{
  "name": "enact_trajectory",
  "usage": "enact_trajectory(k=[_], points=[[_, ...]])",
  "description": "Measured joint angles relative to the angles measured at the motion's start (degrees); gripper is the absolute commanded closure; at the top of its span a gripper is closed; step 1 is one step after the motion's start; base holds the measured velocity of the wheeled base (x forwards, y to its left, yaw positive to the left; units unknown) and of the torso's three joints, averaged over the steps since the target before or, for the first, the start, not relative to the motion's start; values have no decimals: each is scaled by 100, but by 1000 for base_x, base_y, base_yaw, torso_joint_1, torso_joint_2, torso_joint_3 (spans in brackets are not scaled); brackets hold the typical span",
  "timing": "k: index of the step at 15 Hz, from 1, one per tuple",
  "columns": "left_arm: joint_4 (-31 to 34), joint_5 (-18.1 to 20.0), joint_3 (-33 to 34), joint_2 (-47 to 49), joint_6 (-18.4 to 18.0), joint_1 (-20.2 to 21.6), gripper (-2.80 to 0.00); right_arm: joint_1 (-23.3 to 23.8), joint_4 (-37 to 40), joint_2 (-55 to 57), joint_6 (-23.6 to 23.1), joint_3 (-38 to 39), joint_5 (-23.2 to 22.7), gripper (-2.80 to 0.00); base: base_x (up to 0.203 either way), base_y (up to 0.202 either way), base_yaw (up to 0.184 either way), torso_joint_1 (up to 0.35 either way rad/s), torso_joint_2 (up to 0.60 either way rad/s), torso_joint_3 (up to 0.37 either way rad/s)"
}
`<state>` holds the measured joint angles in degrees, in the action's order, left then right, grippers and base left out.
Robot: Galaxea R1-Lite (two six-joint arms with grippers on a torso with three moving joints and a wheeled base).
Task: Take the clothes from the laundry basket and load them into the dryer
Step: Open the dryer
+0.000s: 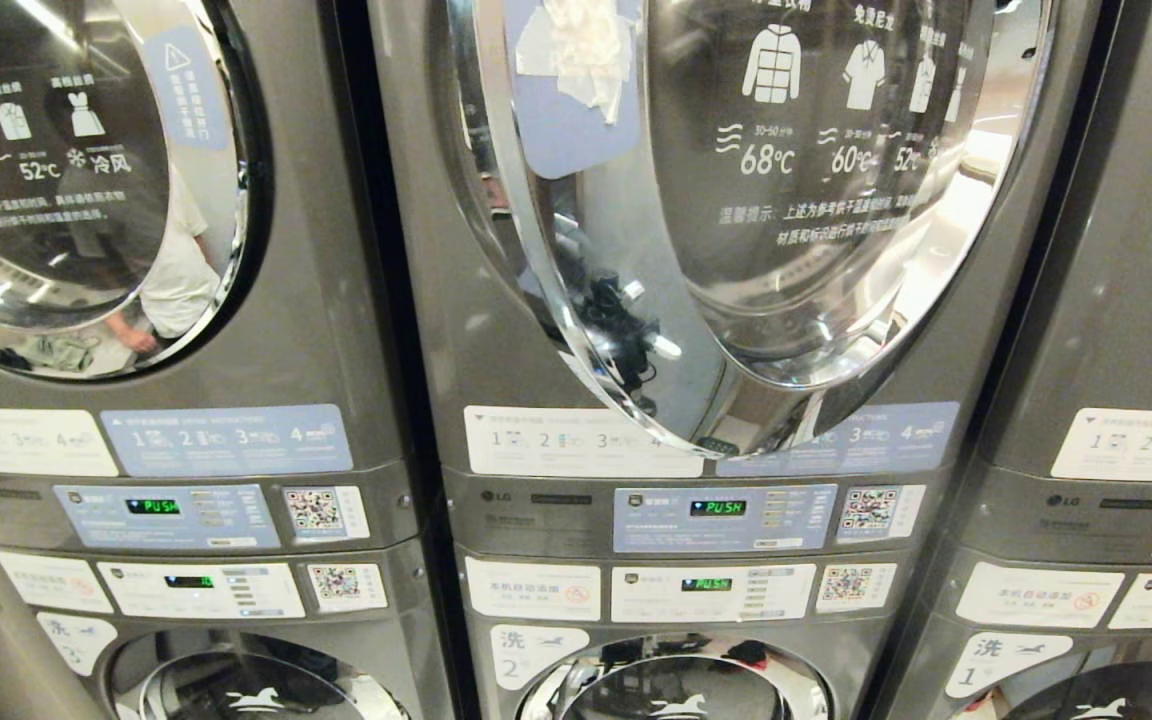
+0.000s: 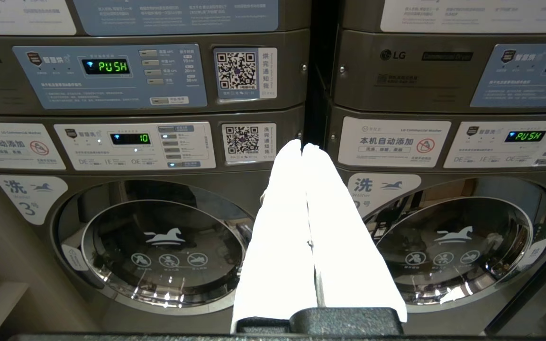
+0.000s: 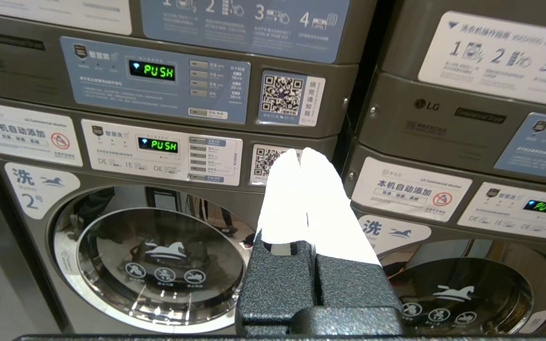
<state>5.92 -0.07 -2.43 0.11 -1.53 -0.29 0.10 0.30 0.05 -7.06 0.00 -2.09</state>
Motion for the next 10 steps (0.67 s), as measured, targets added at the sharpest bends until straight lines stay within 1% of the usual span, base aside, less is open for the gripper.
enact_trajectory(k=[3, 6, 8, 10], points=[[2, 7, 0, 0, -9, -1, 0, 0, -1, 0, 100, 0, 61, 0, 0, 0, 0, 11, 1, -1], [0, 7, 4, 0, -12, 2, 0, 1, -4, -2, 106, 0, 64, 0, 0, 0, 0, 0, 0, 0], [2, 5, 4, 0, -12, -4, 0, 2, -3, 0, 111, 0, 64, 0, -1, -81, 4, 2, -3, 1], [2, 7, 6, 0, -7, 7, 0, -5, -4, -2, 116, 0, 62, 0, 0, -191, 4, 5, 1, -2]])
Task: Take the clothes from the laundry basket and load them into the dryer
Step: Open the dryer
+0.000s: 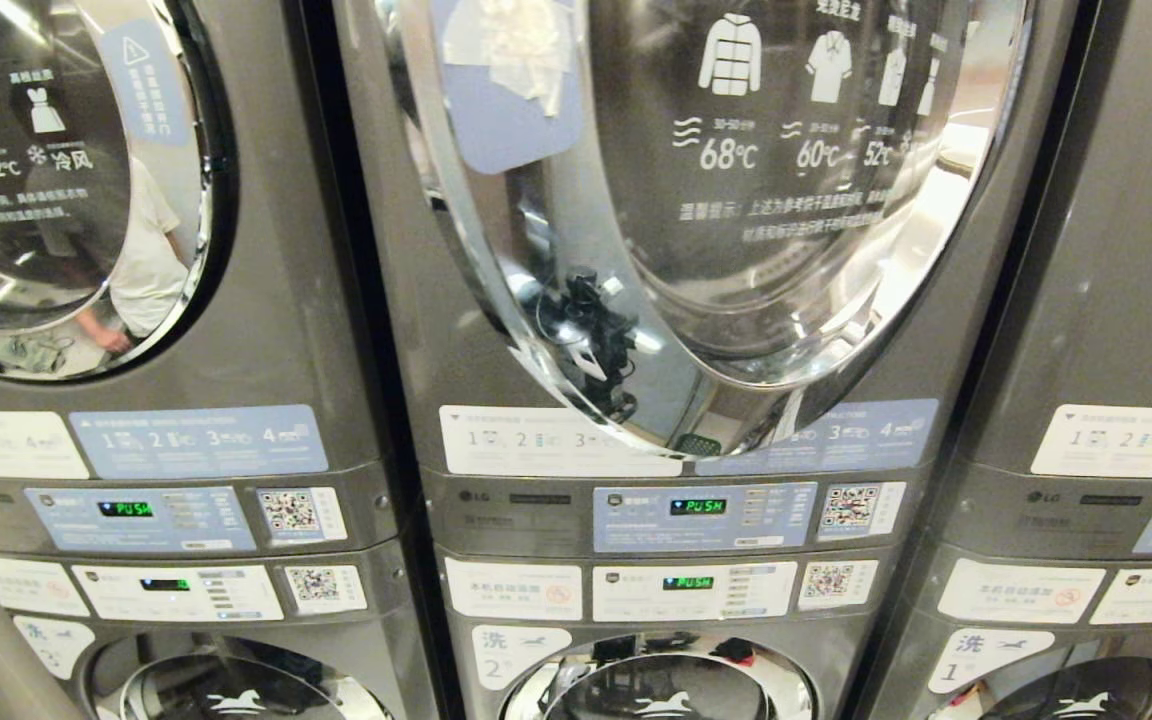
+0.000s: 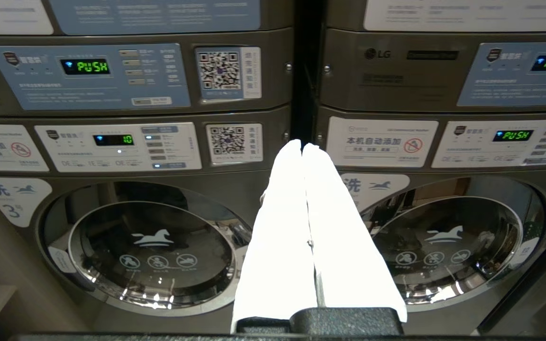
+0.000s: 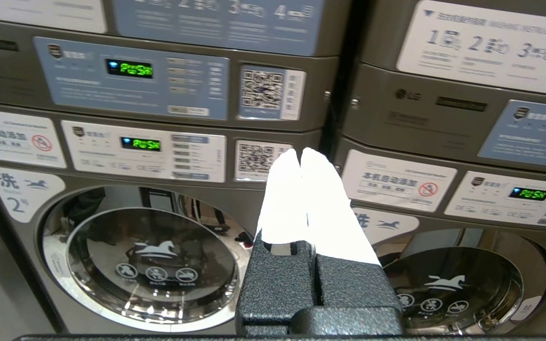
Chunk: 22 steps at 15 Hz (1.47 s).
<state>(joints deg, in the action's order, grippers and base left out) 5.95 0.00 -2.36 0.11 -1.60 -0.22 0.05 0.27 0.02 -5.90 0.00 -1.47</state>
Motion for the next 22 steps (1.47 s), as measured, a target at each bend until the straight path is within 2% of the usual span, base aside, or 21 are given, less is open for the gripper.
enact_trajectory(k=[11, 17, 22], points=[[-2, -10, 0, 0, 17, -5, 0, 5, -2, 0, 61, 0, 0, 0, -1, -194, 1, 4, 2, 2], [-2, -9, -6, 0, 36, 12, 0, -15, 0, 0, 110, 0, 10, 0, -156, -168, -3, -1, 8, 3], [20, 11, -13, 0, 20, -9, 0, 6, 6, 0, 87, 0, 21, 0, -30, -25, 0, 3, 0, -3]])
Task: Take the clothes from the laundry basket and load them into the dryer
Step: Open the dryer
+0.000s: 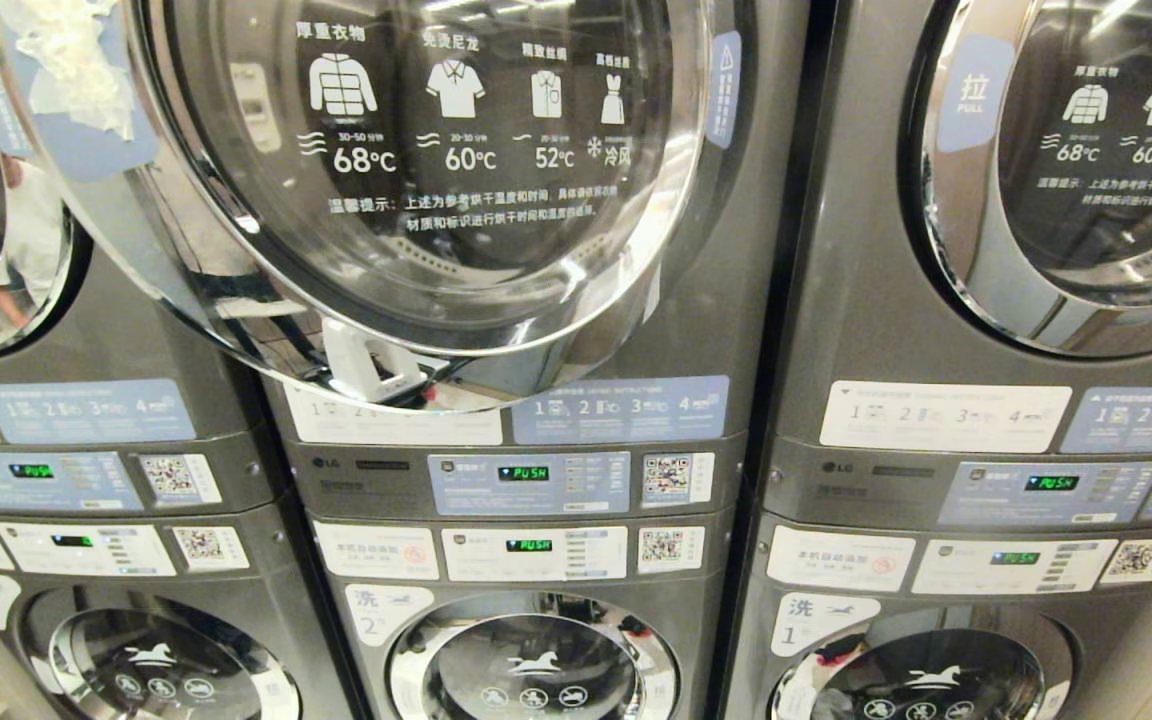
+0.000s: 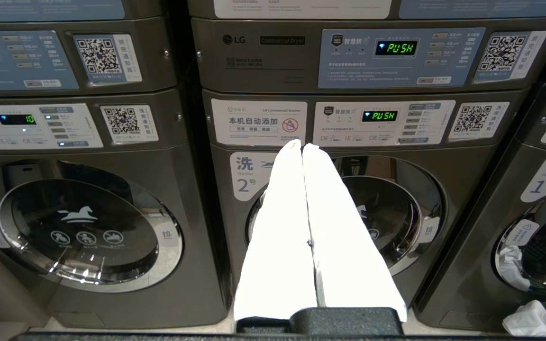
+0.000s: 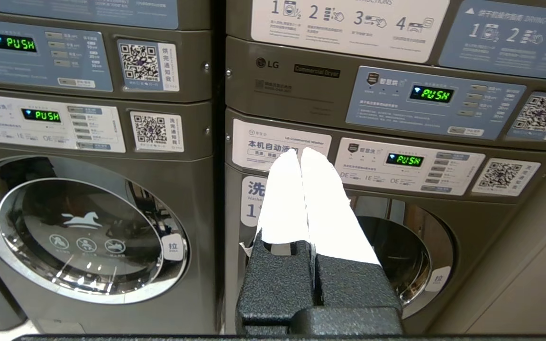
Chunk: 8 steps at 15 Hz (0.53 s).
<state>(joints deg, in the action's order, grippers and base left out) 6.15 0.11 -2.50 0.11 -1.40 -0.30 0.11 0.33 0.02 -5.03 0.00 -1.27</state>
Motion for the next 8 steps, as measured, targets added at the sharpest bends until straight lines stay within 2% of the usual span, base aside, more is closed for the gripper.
enact_trajectory(k=[4, 8], points=[[-60, 37, -136, -1, 21, 1, 0, -1, -9, 0, 81, 0, -1, 0, 0, 0, 0, 0, 0, 0], [-76, 24, -1030, 320, 79, -10, 0, -1, -17, 0, 215, 0, 67, 0, 0, 0, 0, 0, 0, 0]])
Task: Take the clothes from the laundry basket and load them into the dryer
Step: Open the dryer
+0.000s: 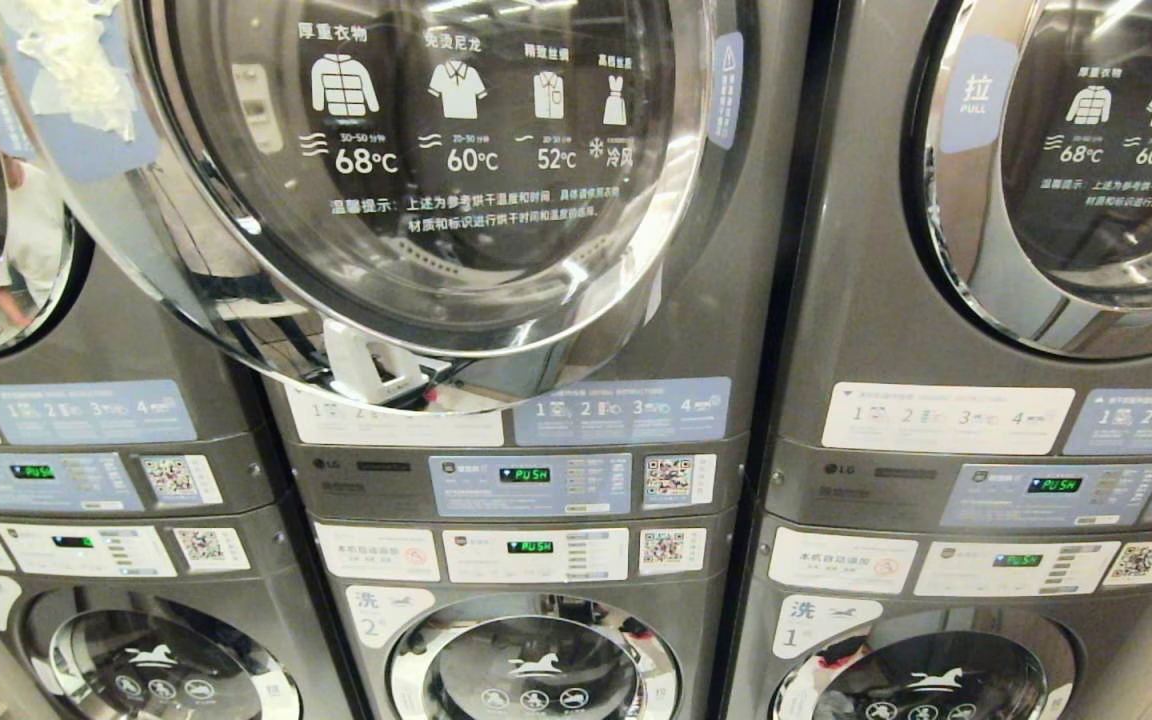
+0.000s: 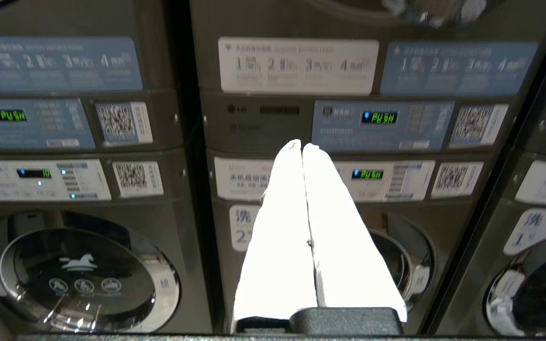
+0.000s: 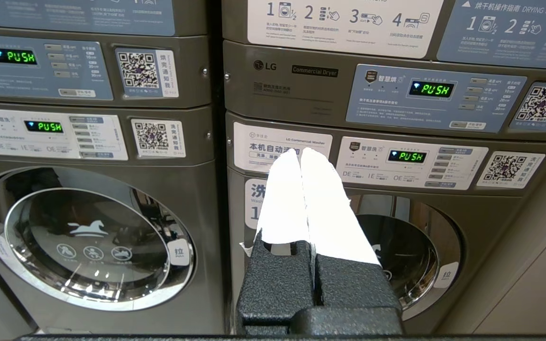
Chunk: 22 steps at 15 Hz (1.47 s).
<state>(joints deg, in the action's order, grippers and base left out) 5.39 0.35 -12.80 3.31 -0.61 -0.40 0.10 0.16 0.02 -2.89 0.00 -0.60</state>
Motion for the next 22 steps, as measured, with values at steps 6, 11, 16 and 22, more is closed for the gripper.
enact_trajectory(k=[6, 11, 16, 22], points=[[-1315, -551, -1855, 2758, 749, -39, 0, 0, -5, 0, -2, 0, 5, 0, 0, 0, 0, 0, 0, 0], [-3069, -30, -3365, 5506, 1373, 596, 0, 0, -6, 0, 17, 0, 10, 0, 0, 0, 0, 0, 0, 0], [-4319, 2167, -3826, 6841, 1707, 1660, 0, 0, -6, 0, 93, 0, 18, 0, 0, 0, 0, 0, 0, 0], [-5015, 3435, -3829, 7371, 1832, 1720, 0, 0, -6, 0, 113, 0, 27, 0, 0, 0, 0, 0, 0, 0]])
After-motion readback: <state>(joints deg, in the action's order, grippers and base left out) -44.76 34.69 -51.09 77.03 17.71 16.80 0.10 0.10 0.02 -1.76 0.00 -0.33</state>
